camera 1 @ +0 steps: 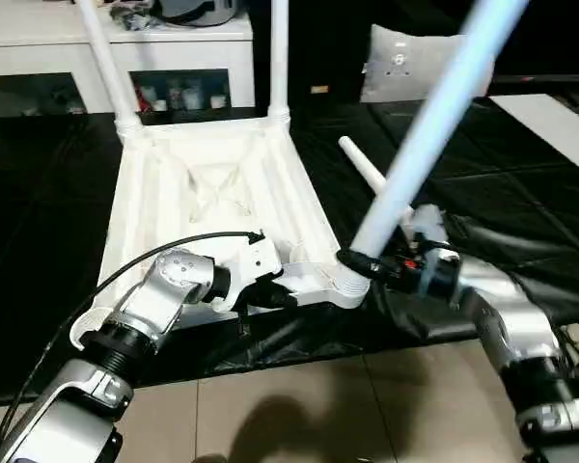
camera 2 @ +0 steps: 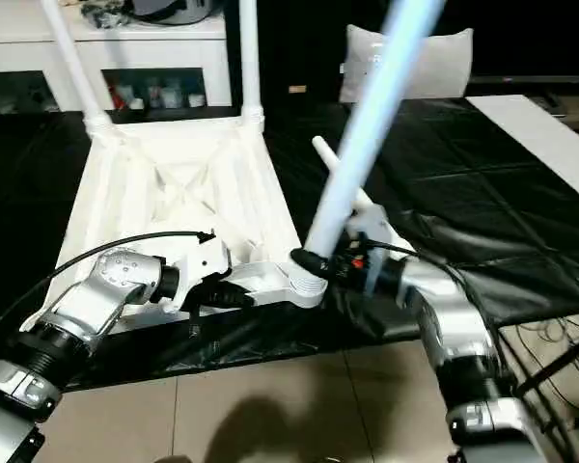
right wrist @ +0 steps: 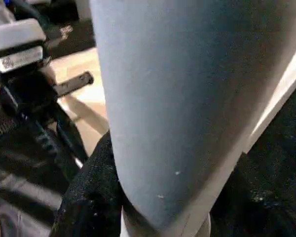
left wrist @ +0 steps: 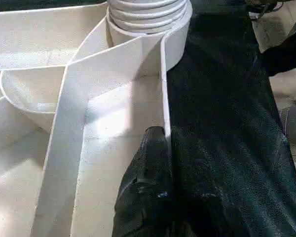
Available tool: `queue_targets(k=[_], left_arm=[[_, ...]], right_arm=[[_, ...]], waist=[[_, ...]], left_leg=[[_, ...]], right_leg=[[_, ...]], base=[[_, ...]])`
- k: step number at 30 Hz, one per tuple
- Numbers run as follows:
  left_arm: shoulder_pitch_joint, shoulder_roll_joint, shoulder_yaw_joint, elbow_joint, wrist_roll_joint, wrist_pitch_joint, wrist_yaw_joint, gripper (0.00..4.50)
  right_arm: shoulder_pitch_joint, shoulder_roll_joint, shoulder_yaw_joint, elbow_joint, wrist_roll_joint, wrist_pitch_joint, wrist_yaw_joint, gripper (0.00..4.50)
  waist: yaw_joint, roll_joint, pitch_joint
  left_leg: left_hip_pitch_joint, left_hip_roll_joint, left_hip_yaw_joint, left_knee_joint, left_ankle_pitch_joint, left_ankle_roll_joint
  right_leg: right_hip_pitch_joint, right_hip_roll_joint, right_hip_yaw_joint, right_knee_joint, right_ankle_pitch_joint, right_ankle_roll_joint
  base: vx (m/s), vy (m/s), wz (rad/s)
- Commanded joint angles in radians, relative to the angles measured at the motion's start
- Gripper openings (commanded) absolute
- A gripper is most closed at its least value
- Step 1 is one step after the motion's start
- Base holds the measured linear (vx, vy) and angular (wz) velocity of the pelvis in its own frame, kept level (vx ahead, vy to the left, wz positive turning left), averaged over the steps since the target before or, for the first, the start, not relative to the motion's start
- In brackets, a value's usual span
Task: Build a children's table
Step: Insert table leg to table base, then rotate leg to tighten
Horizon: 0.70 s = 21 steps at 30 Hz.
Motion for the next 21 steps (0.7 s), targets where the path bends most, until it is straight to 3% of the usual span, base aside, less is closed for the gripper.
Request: queue_targets(k=[1,6,12,13,21], left_arm=[[-0.031,0.014,0.019,-0.006,0.001,-0.034,-0.026,0.00],[-0.048,0.024,0.019,0.013,0.003,-0.042,-0.041,0.00],[-0.059,0.029,0.022,0.034,0.004,-0.049,-0.051,0.00],[-0.056,0.030,0.022,0.029,0.004,-0.049,-0.051,0.00],[-0.026,0.036,0.026,0.007,-0.002,-0.033,-0.059,0.00]], right_arm=[[0.033,-0.032,0.053,0.086,-0.085,0.060,0.015,1.88],[0.029,-0.032,0.096,0.106,-0.099,0.065,0.050,1.88],[0.043,-0.018,0.114,0.099,-0.095,0.078,0.050,1.88],[0.047,-0.018,0.115,0.095,-0.095,0.079,0.051,1.88],[0.057,0.007,0.104,0.056,-0.078,0.110,0.028,1.88]], waist=[[-0.003,0.001,-0.058],[0.000,-0.004,-0.059],[-0.001,-0.004,-0.059],[-0.002,-0.010,-0.059],[-0.004,-0.005,-0.059]], left_leg=[[0.004,0.014,-0.006,-0.075,-0.309,0.036],[0.002,0.017,-0.002,-0.076,-0.286,0.043],[0.004,0.017,-0.003,-0.078,-0.295,0.037],[0.005,0.018,-0.002,-0.078,-0.296,0.037],[0.009,0.018,-0.006,-0.083,-0.337,0.023]], right_leg=[[0.045,-0.062,0.036,-0.105,-0.533,-0.088],[0.046,-0.064,0.043,-0.098,-0.470,-0.113],[0.046,-0.064,0.042,-0.100,-0.486,-0.109],[0.046,-0.064,0.042,-0.101,-0.489,-0.107],[0.042,-0.064,0.041,-0.105,-0.511,-0.098]], base=[[0.000,0.000,0.00],[0.000,0.000,0.00],[0.000,0.000,0.00],[0.000,0.000,0.00],[0.000,0.000,0.00]])
